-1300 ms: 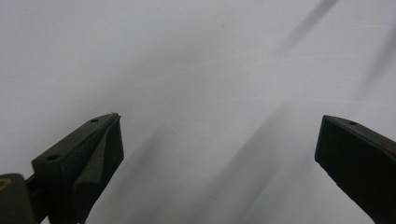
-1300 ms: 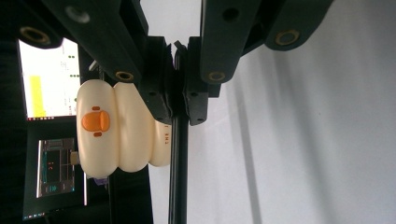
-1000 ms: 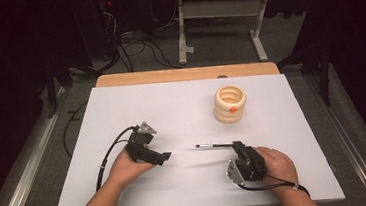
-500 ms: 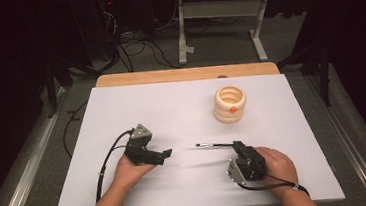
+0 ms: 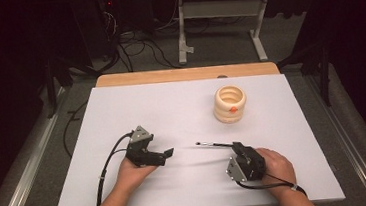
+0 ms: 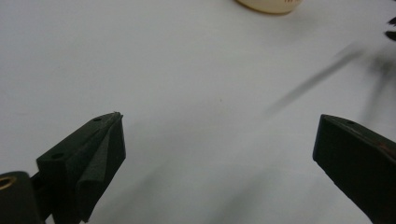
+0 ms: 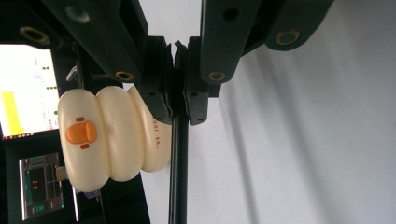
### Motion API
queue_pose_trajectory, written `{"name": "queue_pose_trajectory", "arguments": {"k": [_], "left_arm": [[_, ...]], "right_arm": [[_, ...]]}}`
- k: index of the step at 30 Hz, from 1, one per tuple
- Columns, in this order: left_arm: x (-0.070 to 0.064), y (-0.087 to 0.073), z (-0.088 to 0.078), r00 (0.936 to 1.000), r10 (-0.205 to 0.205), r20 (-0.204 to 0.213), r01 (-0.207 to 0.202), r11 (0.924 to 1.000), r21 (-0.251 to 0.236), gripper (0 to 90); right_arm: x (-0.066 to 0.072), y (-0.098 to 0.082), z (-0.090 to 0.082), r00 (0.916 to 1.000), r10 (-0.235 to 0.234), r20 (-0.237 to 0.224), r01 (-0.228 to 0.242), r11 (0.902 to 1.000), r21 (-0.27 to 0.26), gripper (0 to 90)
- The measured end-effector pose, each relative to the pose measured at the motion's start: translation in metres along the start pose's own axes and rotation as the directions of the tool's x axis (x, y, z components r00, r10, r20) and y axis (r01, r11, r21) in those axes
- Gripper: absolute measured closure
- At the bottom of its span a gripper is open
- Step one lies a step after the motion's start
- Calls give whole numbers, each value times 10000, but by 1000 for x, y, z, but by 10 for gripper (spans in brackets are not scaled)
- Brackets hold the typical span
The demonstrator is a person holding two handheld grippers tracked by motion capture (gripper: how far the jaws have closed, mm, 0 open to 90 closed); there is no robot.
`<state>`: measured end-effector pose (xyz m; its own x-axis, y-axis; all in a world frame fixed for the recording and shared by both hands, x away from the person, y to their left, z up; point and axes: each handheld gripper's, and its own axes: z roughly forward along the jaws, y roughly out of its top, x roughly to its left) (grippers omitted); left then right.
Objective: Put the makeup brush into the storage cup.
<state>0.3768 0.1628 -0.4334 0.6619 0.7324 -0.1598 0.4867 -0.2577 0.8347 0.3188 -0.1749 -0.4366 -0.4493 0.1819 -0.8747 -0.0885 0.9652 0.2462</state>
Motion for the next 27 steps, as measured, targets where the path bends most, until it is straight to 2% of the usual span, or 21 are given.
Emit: {"name": "queue_pose_trajectory", "arguments": {"k": [2,10,13,17,19,20,26,27], "left_arm": [[0,0,-1,10000,53,-7,-53,10000,-79,42],[-2,-3,-6,9996,191,-215,-199,9991,-375,47],[-2,-3,-7,9997,138,-202,-147,9989,-451,47],[-3,-4,-7,9997,167,-160,-176,9985,-521,53],[-3,-4,-7,9998,155,-121,-161,9984,-533,60],[-4,-4,-7,9998,141,-119,-147,9984,-547,60],[-4,-5,-8,9999,133,-52,-136,9979,-632,71],[-4,-5,-8,9999,118,-38,-120,9980,-627,71]], "right_arm": [[0,0,1,10000,35,6,-35,10000,18,851],[-1,-1,4,9959,871,-252,-872,9962,-32,851],[-2,-3,5,9883,1465,-412,-1466,9892,5,851],[-4,-6,7,9795,1939,-543,-1937,9810,87,851],[-5,-8,8,9793,1943,-569,-1943,9809,59,851],[-4,-8,7,9755,2127,-569,-2124,9771,108,852],[-6,-11,10,9698,2344,-669,-2342,9721,114,851],[-5,-12,10,9662,2494,-661,-2490,9684,131,851]]}}
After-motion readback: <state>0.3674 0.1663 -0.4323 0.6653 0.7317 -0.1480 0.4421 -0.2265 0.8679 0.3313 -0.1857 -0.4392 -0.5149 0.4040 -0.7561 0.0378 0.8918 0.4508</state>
